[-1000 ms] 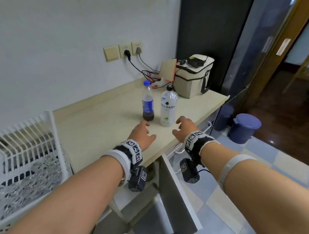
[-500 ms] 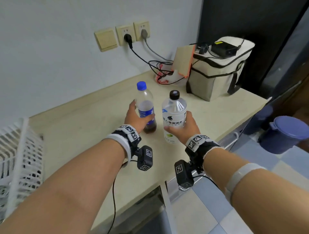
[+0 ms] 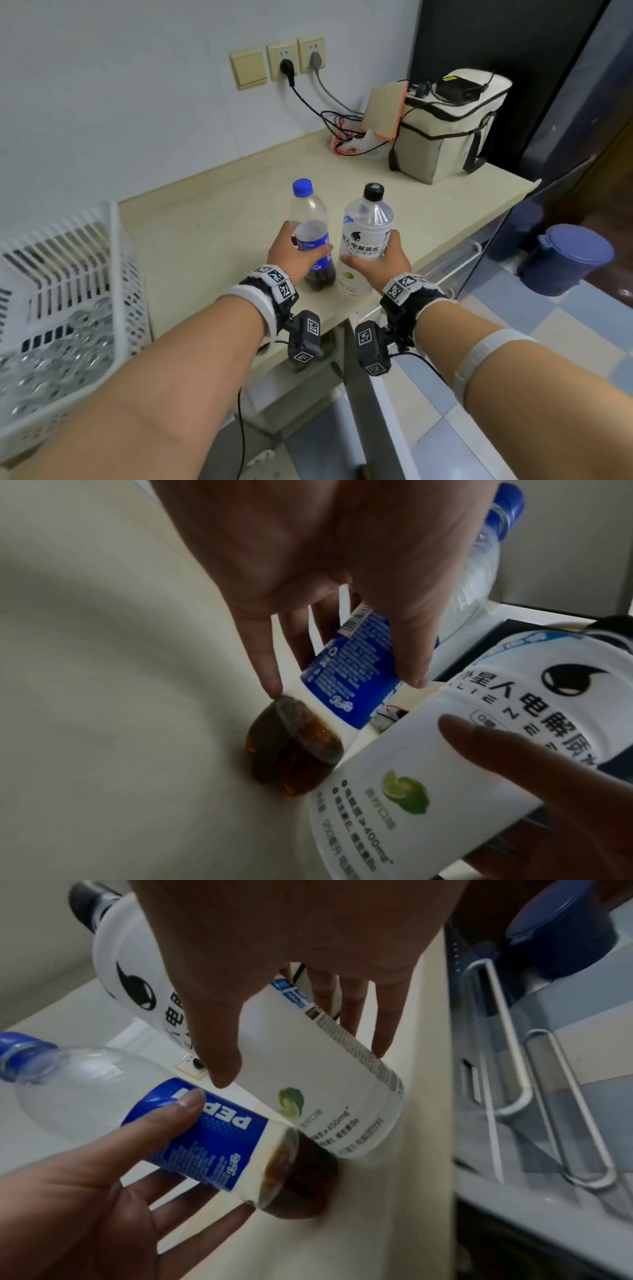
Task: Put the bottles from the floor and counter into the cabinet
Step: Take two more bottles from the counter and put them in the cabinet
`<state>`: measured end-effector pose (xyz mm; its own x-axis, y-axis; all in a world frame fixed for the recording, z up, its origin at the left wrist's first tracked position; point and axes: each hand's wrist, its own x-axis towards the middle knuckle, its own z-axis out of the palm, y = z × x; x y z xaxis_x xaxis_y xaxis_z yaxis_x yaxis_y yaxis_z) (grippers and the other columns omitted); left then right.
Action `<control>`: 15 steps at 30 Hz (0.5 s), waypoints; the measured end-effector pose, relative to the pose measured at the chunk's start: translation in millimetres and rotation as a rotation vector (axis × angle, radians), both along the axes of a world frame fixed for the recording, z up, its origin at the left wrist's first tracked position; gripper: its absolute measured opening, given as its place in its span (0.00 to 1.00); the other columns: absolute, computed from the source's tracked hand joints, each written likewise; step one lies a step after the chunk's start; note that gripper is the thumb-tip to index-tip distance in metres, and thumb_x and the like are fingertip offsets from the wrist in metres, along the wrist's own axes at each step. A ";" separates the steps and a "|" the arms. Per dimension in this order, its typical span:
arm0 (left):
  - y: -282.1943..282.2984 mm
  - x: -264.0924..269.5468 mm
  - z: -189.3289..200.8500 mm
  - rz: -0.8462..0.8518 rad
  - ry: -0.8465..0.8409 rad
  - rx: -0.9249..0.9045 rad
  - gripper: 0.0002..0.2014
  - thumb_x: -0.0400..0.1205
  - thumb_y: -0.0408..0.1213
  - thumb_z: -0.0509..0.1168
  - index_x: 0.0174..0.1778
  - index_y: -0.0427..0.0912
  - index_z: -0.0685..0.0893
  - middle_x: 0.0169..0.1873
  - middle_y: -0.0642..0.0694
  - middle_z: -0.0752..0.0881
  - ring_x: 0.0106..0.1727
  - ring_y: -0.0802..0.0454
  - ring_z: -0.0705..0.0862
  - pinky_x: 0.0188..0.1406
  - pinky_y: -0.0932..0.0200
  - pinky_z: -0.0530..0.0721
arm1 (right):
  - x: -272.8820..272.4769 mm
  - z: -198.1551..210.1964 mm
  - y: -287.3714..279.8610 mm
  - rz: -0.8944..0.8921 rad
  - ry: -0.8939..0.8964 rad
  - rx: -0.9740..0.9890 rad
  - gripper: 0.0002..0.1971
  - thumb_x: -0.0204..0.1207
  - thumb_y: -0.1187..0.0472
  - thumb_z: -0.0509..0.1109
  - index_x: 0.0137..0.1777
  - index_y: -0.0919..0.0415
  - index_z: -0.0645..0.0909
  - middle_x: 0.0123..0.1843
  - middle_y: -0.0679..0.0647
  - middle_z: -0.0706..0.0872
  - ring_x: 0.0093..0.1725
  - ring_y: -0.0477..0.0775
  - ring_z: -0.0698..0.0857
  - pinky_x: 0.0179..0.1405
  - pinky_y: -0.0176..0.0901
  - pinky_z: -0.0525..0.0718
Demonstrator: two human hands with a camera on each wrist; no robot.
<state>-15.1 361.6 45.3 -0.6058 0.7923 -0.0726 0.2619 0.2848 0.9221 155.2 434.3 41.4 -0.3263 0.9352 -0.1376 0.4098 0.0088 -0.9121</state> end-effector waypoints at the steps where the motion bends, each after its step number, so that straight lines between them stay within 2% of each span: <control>1: -21.8 4.1 0.1 -0.009 0.000 0.010 0.30 0.71 0.45 0.82 0.64 0.51 0.75 0.53 0.53 0.84 0.59 0.47 0.84 0.60 0.42 0.88 | 3.5 -1.3 -22.4 -0.007 0.001 0.003 0.38 0.62 0.51 0.86 0.67 0.52 0.67 0.59 0.51 0.85 0.60 0.58 0.86 0.60 0.60 0.86; 5: -113.9 19.3 -4.7 -0.078 -0.006 0.051 0.29 0.70 0.46 0.82 0.64 0.53 0.77 0.58 0.51 0.86 0.60 0.49 0.86 0.59 0.49 0.87 | 17.2 -9.1 -110.7 -0.015 -0.017 -0.015 0.41 0.58 0.46 0.86 0.67 0.50 0.67 0.59 0.51 0.85 0.59 0.58 0.87 0.60 0.63 0.86; 9: -187.0 29.5 -16.8 -0.219 0.007 -0.012 0.29 0.69 0.46 0.82 0.64 0.53 0.78 0.57 0.52 0.88 0.58 0.53 0.87 0.56 0.54 0.87 | 27.8 -35.4 -176.2 -0.005 -0.113 -0.064 0.48 0.50 0.39 0.86 0.70 0.48 0.67 0.60 0.47 0.86 0.61 0.56 0.87 0.59 0.63 0.87; 11: -215.0 35.0 -33.1 -0.288 0.010 -0.087 0.31 0.69 0.46 0.82 0.66 0.52 0.79 0.56 0.53 0.88 0.58 0.54 0.87 0.57 0.56 0.86 | 35.5 -46.8 -203.6 0.032 -0.190 -0.103 0.45 0.56 0.45 0.87 0.71 0.50 0.68 0.56 0.43 0.84 0.59 0.52 0.85 0.60 0.56 0.85; 13: -236.6 40.0 -56.9 -0.319 -0.008 -0.141 0.31 0.68 0.45 0.83 0.66 0.52 0.79 0.54 0.55 0.89 0.56 0.56 0.87 0.55 0.59 0.85 | 45.3 -66.0 -219.2 0.036 -0.260 -0.127 0.37 0.62 0.51 0.86 0.67 0.51 0.69 0.49 0.44 0.81 0.55 0.53 0.83 0.54 0.49 0.81; 15: -253.6 43.3 -86.3 -0.307 -0.029 -0.175 0.29 0.68 0.42 0.83 0.63 0.51 0.81 0.51 0.57 0.88 0.53 0.59 0.87 0.49 0.67 0.81 | 51.8 -82.9 -231.9 0.030 -0.361 -0.142 0.38 0.59 0.46 0.85 0.66 0.49 0.70 0.53 0.50 0.82 0.54 0.54 0.83 0.53 0.48 0.80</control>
<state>28.2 108.1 -41.0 -0.3369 0.9112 -0.2372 0.3343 0.3513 0.8745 207.1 202.4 -41.5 -0.2601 0.8893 -0.3761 0.7060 -0.0906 -0.7024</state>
